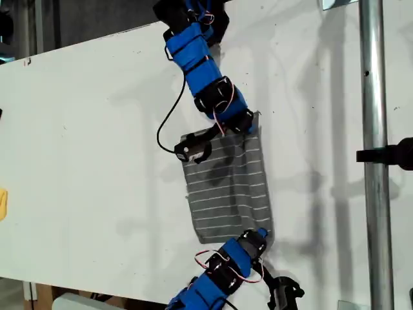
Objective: Grasp corners of a towel and fold twice.
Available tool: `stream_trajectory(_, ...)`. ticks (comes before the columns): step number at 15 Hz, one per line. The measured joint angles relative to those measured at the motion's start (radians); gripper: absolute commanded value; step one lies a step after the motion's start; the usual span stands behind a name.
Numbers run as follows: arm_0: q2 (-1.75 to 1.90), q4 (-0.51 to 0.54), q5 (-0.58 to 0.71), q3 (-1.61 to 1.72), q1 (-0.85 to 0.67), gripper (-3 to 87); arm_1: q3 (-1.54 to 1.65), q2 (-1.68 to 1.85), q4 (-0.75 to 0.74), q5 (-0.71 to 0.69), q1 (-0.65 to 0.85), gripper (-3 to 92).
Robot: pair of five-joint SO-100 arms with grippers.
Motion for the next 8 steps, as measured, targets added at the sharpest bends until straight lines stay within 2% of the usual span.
stream_trajectory(3,0.163,0.038,0.081,0.199,-0.218,-2.5,0.083,0.003,-0.087,-0.160,0.230,-0.3)
stream_trajectory(5,0.273,0.044,0.189,0.330,-0.391,-2.5,0.083,0.003,-0.138,-0.302,0.396,-0.3)
stream_trajectory(8,0.307,0.112,0.337,0.354,-0.618,-2.5,0.081,-0.034,-0.186,-0.492,0.629,-0.3)
